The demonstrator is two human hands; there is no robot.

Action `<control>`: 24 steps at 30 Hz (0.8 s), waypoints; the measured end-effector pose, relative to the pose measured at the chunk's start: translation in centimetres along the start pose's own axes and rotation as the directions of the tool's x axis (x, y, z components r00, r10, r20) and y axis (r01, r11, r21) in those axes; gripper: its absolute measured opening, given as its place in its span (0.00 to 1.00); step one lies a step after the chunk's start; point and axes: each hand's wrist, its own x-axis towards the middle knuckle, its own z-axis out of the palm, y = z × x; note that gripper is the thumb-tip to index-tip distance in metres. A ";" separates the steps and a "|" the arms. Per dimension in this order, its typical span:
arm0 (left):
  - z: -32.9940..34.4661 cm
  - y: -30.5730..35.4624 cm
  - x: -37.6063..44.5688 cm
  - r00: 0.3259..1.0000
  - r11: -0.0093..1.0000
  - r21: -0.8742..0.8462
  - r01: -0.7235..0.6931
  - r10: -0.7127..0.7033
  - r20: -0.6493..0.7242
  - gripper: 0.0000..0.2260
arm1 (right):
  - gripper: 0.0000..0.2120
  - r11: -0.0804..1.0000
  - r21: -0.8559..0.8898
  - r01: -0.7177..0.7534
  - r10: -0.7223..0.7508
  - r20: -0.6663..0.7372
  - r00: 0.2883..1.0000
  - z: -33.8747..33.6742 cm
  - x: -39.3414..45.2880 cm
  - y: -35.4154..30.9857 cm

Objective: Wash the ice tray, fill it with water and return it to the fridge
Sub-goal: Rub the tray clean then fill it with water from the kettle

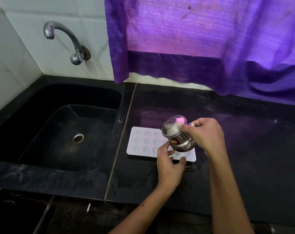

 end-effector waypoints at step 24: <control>-1.9 -0.7 0.6 1.000 1.000 0.018 0.021 -0.021 0.014 0.25 | 0.14 0.993 -0.098 0.065 -0.063 0.018 0.998 1.8 -1.7 -2.2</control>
